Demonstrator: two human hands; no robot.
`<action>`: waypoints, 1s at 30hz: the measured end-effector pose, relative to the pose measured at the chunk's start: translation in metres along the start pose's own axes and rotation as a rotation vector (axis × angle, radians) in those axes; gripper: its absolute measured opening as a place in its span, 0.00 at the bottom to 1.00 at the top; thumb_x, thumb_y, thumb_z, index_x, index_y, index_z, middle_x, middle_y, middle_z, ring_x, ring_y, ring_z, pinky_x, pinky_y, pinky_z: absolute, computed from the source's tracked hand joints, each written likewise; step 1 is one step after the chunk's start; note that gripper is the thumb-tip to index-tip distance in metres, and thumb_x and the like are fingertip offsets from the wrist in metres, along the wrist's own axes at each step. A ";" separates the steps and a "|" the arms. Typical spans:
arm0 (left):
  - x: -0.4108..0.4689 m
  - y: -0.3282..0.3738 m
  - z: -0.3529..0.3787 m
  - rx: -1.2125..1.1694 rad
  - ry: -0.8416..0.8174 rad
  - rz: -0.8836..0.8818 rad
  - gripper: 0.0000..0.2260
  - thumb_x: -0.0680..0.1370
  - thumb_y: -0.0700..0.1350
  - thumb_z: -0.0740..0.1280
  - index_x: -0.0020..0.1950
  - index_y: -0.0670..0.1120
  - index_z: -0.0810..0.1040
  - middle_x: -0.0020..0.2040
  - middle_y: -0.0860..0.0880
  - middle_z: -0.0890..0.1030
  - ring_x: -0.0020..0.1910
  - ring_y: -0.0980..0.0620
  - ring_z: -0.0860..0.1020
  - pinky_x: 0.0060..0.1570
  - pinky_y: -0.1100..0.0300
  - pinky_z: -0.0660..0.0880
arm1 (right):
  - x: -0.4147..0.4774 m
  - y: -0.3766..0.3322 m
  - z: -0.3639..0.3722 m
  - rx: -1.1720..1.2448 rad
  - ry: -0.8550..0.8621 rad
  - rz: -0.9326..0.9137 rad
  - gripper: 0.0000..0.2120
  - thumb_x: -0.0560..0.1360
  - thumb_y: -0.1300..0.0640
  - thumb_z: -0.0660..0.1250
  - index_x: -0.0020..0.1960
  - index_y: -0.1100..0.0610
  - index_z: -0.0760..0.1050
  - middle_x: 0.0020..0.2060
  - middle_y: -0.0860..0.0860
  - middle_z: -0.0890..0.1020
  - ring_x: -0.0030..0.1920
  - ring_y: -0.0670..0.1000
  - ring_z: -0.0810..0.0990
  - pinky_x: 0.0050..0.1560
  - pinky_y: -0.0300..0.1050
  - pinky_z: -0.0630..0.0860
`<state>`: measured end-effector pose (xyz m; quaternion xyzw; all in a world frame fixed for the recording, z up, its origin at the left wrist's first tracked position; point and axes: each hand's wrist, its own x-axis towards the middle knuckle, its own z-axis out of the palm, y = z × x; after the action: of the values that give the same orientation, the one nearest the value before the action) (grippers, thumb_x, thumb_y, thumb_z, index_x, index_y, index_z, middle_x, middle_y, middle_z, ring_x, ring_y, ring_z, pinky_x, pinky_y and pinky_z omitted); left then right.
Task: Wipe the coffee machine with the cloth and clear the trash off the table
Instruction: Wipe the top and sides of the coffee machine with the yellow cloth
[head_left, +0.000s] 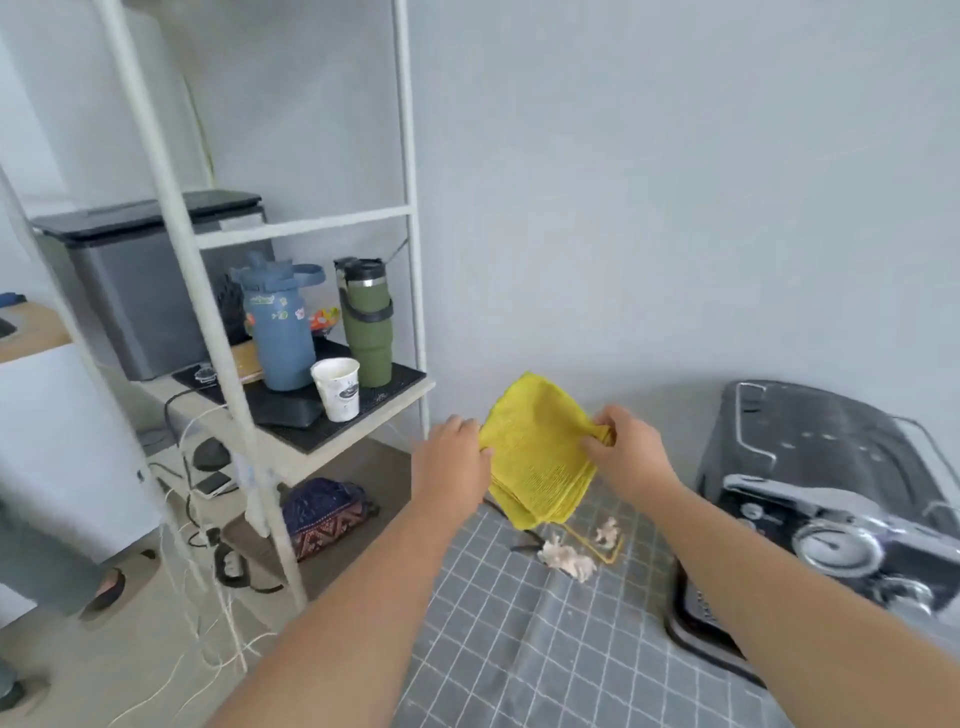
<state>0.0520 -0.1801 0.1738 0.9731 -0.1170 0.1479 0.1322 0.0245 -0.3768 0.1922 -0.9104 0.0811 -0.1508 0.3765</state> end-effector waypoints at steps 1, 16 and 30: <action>0.011 0.025 -0.003 -0.018 0.016 0.055 0.14 0.81 0.51 0.59 0.59 0.44 0.73 0.58 0.46 0.75 0.58 0.45 0.73 0.52 0.52 0.70 | 0.003 0.008 -0.026 0.002 0.059 0.017 0.06 0.74 0.59 0.66 0.50 0.57 0.72 0.38 0.52 0.75 0.40 0.54 0.72 0.31 0.42 0.64; 0.056 0.272 0.029 -0.341 -0.139 0.504 0.15 0.79 0.55 0.57 0.59 0.46 0.71 0.58 0.49 0.74 0.59 0.48 0.73 0.54 0.53 0.68 | 0.020 0.124 -0.229 -0.441 0.361 0.347 0.20 0.76 0.52 0.63 0.67 0.50 0.69 0.63 0.54 0.75 0.64 0.57 0.70 0.62 0.52 0.69; 0.084 0.251 0.081 -0.530 -0.526 0.492 0.25 0.84 0.51 0.46 0.79 0.48 0.40 0.79 0.53 0.40 0.78 0.57 0.40 0.77 0.51 0.41 | 0.055 0.133 -0.146 -0.705 -0.235 0.315 0.26 0.79 0.39 0.45 0.76 0.39 0.46 0.78 0.50 0.43 0.78 0.58 0.40 0.75 0.61 0.43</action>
<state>0.0838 -0.4547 0.1819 0.8534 -0.4085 -0.1127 0.3035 0.0232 -0.5813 0.2071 -0.9713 0.2228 0.0507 0.0665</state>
